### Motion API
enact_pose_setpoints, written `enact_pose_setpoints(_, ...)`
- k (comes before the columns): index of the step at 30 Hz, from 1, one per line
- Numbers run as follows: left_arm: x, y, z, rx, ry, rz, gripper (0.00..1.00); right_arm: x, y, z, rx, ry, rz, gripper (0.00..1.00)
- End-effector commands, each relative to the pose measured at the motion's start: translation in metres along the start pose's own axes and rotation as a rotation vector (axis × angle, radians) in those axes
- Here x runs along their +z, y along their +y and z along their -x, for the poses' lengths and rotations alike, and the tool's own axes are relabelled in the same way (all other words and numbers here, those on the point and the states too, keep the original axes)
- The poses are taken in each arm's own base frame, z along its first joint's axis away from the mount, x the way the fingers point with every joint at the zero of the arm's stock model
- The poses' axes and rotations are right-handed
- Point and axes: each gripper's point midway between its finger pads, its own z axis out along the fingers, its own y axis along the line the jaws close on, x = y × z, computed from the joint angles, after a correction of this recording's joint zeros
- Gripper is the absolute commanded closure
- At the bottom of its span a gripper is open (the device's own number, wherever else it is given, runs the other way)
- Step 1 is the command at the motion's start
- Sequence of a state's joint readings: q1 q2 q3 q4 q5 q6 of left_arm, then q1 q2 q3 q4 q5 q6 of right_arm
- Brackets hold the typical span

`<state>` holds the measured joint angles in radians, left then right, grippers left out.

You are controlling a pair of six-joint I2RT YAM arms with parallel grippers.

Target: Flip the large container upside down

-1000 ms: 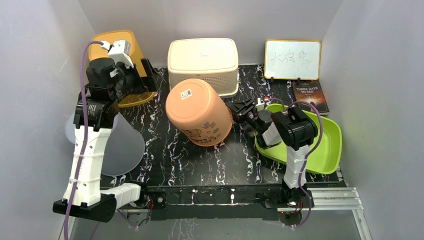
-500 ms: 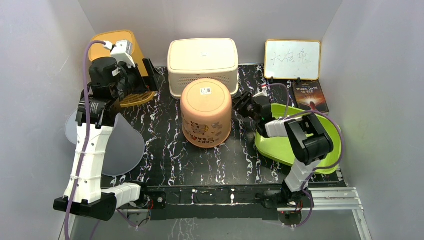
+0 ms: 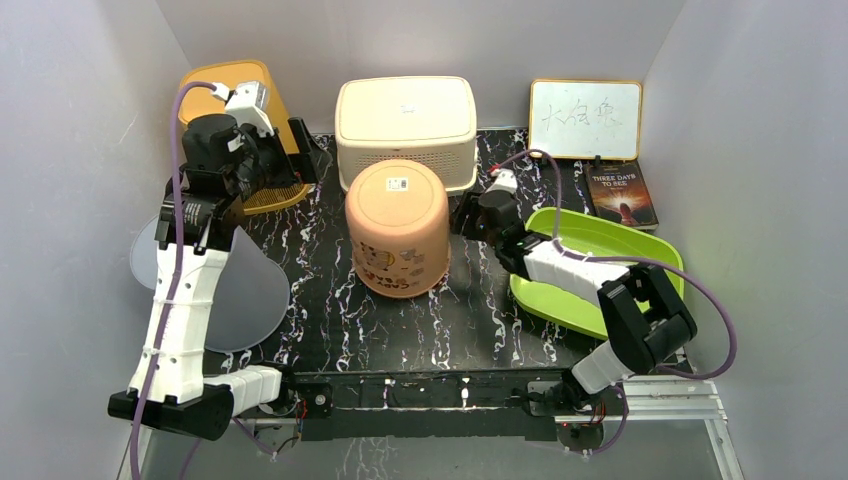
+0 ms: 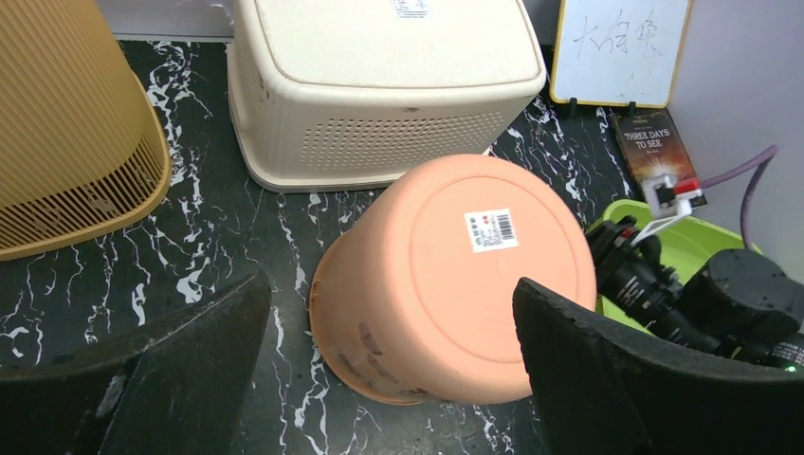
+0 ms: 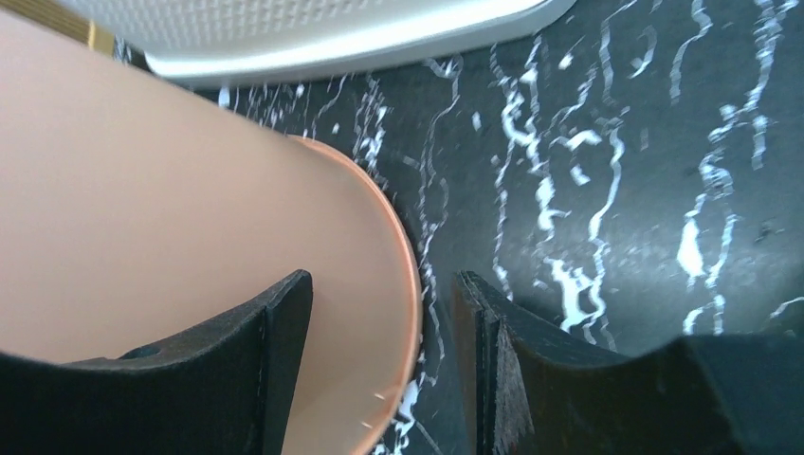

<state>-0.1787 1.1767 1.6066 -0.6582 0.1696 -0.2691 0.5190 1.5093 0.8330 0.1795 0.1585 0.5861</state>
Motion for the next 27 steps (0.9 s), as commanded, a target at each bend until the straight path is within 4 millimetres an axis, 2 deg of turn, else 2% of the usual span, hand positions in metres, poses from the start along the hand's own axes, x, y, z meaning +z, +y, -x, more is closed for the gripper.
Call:
enact_pose_setpoints(1,-0.007,-0.009,0.015,0.012,-0.041,-0.033,0.02,0.003,0.032,-0.012,-0.109,0.019,0.008,0.47)
enact_pose_setpoints(6,-0.010,-0.015,0.019,0.006,-0.046,-0.053,0.02,0.027,0.094,-0.035,-0.099,0.058,0.131,0.47)
enact_pose_setpoints(8,-0.012,-0.016,0.019,0.002,-0.047,-0.059,0.02,0.042,0.113,-0.043,-0.089,0.062,0.153,0.47)
enact_pose_setpoints(11,-0.014,-0.015,0.016,0.003,-0.043,-0.054,0.02,0.060,0.138,-0.037,-0.050,0.034,0.190,0.47)
enact_pose_setpoints(15,-0.015,-0.012,0.011,0.013,-0.028,-0.045,0.02,0.078,0.157,-0.035,-0.032,0.030,0.217,0.47)
enact_pose_setpoints(20,-0.010,-0.008,0.004,0.015,-0.018,-0.036,0.01,0.082,0.186,-0.058,-0.105,0.085,0.286,0.47)
enact_pose_setpoints(23,-0.005,-0.008,0.000,0.013,-0.004,-0.041,0.02,0.078,0.192,-0.064,-0.186,0.099,0.276,0.45)
enact_pose_setpoints(25,-0.005,-0.008,0.000,0.016,-0.005,-0.044,0.02,0.071,0.178,-0.051,-0.238,0.065,0.192,0.41)
enact_pose_setpoints(27,-0.005,-0.008,0.001,0.021,-0.009,-0.044,0.02,0.057,0.164,-0.029,-0.294,0.017,0.115,0.38)
